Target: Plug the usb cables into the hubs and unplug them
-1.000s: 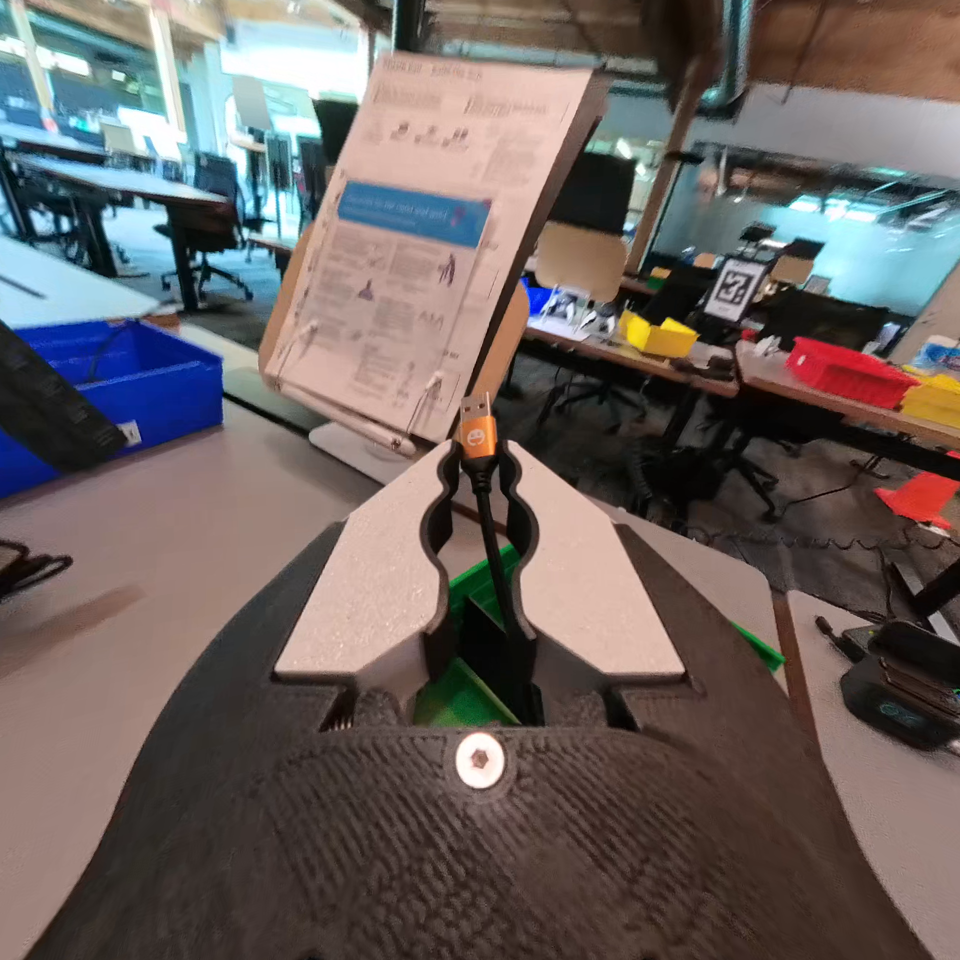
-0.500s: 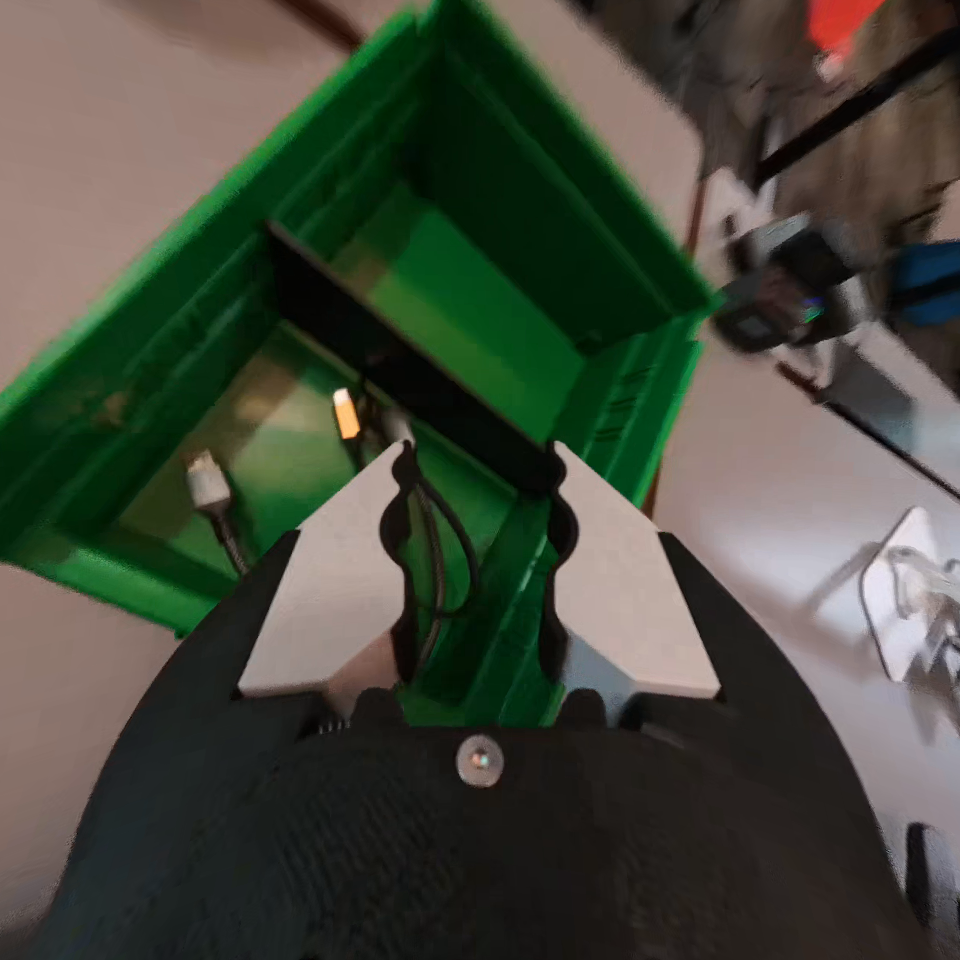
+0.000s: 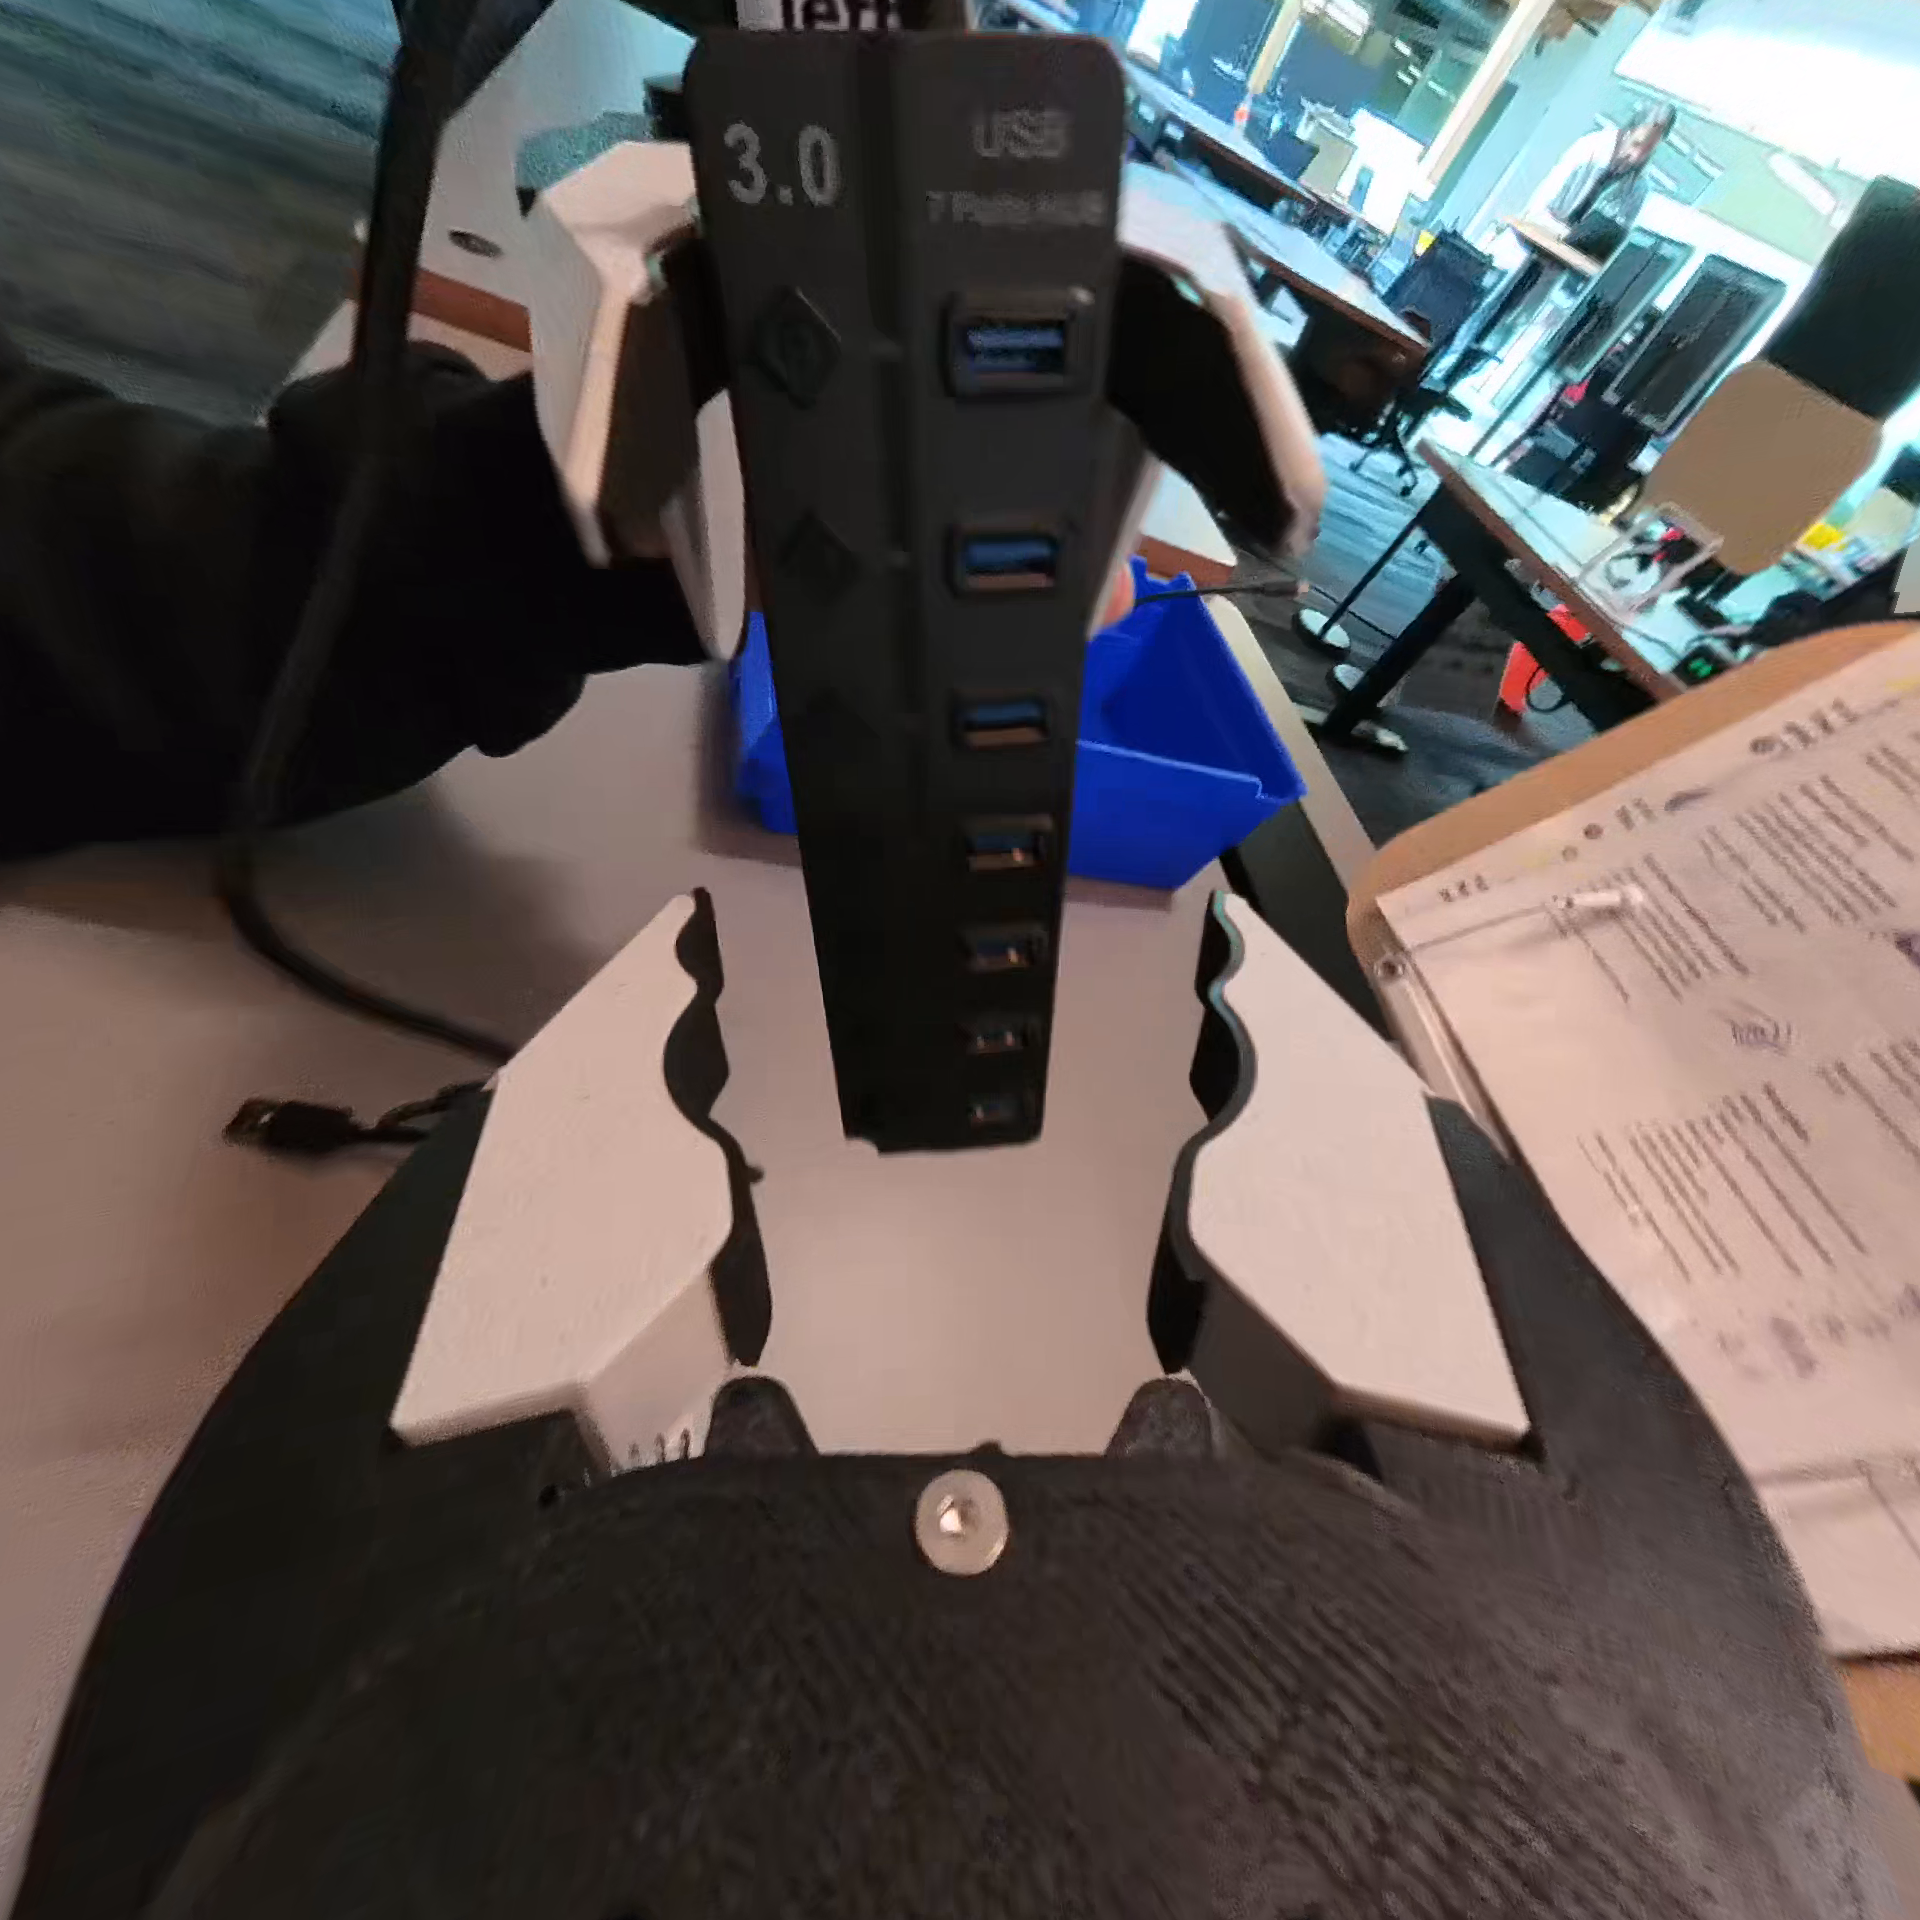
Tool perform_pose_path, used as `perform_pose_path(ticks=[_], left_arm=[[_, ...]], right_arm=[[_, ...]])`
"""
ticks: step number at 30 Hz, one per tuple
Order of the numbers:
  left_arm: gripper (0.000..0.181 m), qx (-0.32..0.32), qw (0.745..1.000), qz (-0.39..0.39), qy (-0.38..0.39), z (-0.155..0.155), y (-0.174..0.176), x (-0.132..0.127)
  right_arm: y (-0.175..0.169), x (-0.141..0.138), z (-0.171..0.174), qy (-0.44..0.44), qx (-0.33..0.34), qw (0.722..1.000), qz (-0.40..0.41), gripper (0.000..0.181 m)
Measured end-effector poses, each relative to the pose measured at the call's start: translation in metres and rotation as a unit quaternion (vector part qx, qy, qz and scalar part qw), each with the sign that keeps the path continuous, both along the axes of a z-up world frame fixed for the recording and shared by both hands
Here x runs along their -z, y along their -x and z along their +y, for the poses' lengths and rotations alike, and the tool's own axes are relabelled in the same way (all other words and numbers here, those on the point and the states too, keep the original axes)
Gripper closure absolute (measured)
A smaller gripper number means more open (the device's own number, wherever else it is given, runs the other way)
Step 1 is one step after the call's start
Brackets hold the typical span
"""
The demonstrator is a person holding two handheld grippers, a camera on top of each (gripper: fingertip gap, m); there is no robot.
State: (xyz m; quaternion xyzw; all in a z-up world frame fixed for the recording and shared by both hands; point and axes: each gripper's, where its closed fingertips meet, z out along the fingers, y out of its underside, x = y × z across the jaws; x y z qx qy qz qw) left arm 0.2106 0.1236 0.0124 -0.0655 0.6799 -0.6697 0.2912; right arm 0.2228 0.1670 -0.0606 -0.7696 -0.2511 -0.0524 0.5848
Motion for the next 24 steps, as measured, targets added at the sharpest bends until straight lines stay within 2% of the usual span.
perform_pose_path(ticks=[3, 8, 10, 12, 14, 18, 21, 24], left_arm=[[0.119, 0.004, 1.000, -0.005, -0.021, -0.005, 0.002, 0.003], [0.118, -0.001, 0.999, -0.025, -0.027, -0.007, 0.006, 0.001], [0.117, -0.045, 0.998, -0.038, -0.014, 0.000, 0.000, -0.009], [0.100, -0.091, 0.994, -0.047, -0.021, 0.011, -0.005, -0.012], [0.095, -0.145, 0.988, -0.053, -0.030, 0.029, -0.013, -0.013], [0.097, -0.186, 0.981, -0.056, 0.018, 0.056, -0.016, -0.025], [0.104, -0.198, 0.977, -0.056, 0.049, 0.068, -0.015, -0.033], [0.107, -0.191, 0.979, -0.056, 0.048, 0.069, -0.013, -0.032]], right_arm=[[0.011, -0.001, 0.014, -0.026, -0.007, 0.999, -0.020, 0.105], [0.011, -0.005, 0.010, -0.023, -0.011, 0.998, -0.055, 0.125], [0.003, -0.018, 0.008, -0.050, 0.019, 0.996, -0.071, 0.129], [-0.010, -0.033, -0.002, -0.068, 0.056, 0.993, -0.074, 0.129], [-0.029, -0.054, -0.020, -0.099, 0.099, 0.988, -0.065, 0.130], [-0.090, -0.103, -0.062, -0.101, 0.223, 0.963, -0.108, 0.129], [-0.129, -0.153, -0.099, -0.094, 0.290, 0.941, -0.149, 0.129], [-0.167, -0.191, -0.136, -0.067, 0.352, 0.915, -0.188, 0.129]])
